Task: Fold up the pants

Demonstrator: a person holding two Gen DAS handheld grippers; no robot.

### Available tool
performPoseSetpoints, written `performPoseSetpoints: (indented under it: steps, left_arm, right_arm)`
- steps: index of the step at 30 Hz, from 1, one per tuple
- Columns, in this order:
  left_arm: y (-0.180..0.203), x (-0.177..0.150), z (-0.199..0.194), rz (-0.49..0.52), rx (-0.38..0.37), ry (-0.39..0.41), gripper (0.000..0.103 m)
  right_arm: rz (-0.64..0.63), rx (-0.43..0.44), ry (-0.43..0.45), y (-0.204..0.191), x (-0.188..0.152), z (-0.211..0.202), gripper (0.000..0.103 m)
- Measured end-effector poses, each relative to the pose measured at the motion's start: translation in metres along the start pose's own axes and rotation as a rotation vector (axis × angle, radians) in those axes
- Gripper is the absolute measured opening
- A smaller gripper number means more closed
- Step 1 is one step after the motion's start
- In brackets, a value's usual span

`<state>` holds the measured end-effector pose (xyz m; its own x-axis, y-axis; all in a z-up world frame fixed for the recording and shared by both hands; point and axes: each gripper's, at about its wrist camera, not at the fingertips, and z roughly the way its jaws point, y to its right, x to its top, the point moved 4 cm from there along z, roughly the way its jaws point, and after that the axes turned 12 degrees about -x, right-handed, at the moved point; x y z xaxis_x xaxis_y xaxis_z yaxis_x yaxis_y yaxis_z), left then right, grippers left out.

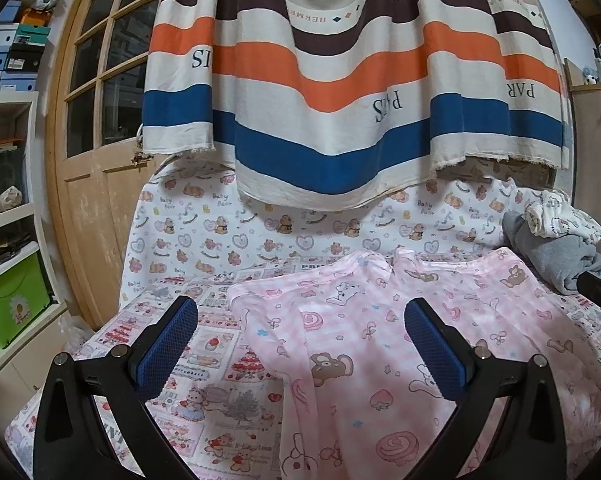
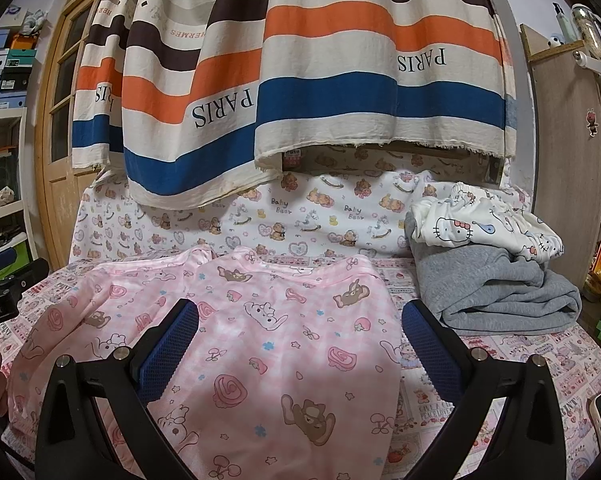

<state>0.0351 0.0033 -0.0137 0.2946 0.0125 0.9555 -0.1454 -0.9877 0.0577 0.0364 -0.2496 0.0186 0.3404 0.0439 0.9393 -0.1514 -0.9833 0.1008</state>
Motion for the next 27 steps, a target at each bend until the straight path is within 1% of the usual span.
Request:
performPoseSetpoints:
  steps: [5,10,27]
  left_arm:
    - [-0.0018,0.0000,-0.0001,-0.003,0.002,0.000,0.103]
    - [-0.0017,-0.0002,-0.0012,0.000,-0.010,-0.003,0.103]
    - [0.0006,0.0009,-0.0023,0.000,-0.004,-0.003,0.103]
  right_arm:
    - [0.000,-0.002,0.002,0.0006,0.0006,0.0000,0.102]
    - [0.003,-0.005,0.004,0.0017,0.0013,0.0008,0.102]
    - [0.002,-0.003,0.001,0.0018,0.0006,0.0019,0.102]
